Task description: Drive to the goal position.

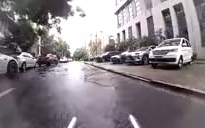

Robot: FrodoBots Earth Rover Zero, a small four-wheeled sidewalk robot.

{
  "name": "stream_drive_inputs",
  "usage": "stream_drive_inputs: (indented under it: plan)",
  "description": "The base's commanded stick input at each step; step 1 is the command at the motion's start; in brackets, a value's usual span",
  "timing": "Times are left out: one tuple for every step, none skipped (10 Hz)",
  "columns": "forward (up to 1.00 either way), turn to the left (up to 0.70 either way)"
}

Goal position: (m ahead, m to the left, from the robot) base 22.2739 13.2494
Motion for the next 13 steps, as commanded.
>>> stream_drive_inputs:
  plan:
    - [0.70, 0.00]
    - [0.70, 0.00]
    - [0.70, 0.00]
    - [0.70, 0.00]
    - [0.70, 0.00]
    - [0.70, 0.00]
    - [0.70, 0.00]
    - [0.70, 0.00]
    - [0.70, 0.00]
    - [0.70, 0.00]
    - [0.70, 0.00]
    - [0.70, 0.01]
    - [0.70, 0.11]
